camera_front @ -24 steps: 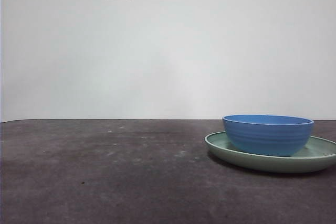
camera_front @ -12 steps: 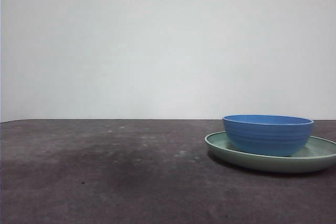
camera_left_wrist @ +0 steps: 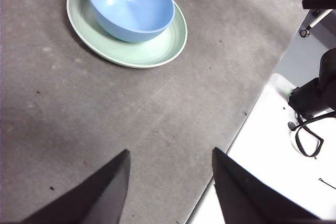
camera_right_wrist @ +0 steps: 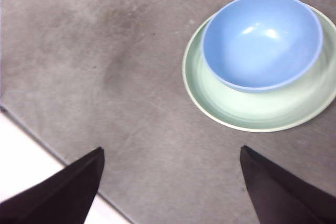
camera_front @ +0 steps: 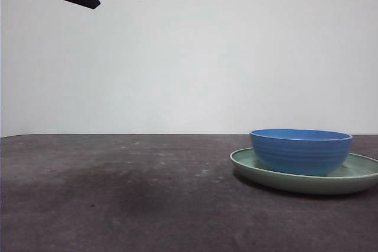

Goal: Pick up the blue bowl, put it on the green plate, put it on desk

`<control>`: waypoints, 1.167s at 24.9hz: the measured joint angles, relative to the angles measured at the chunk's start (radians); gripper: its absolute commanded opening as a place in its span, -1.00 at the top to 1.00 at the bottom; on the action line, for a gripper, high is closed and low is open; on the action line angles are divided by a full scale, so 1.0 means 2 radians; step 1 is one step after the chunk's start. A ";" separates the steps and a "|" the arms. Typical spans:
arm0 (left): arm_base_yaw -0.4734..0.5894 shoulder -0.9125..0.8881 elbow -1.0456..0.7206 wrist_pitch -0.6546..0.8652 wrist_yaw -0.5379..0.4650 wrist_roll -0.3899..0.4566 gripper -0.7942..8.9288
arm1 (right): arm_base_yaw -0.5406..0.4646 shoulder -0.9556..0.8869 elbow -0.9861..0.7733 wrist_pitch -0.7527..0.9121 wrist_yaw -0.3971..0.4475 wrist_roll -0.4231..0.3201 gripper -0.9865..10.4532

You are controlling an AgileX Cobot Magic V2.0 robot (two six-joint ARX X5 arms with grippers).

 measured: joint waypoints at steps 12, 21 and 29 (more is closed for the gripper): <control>0.000 0.000 0.000 0.000 0.000 0.000 0.32 | -0.011 0.025 0.000 0.030 0.195 0.076 0.18; 0.000 0.000 0.000 0.000 0.000 0.004 0.32 | -0.072 0.146 0.000 0.104 0.146 0.081 0.18; 0.000 0.000 0.000 0.000 0.000 0.009 0.32 | -0.115 0.264 0.000 0.165 0.091 0.080 0.18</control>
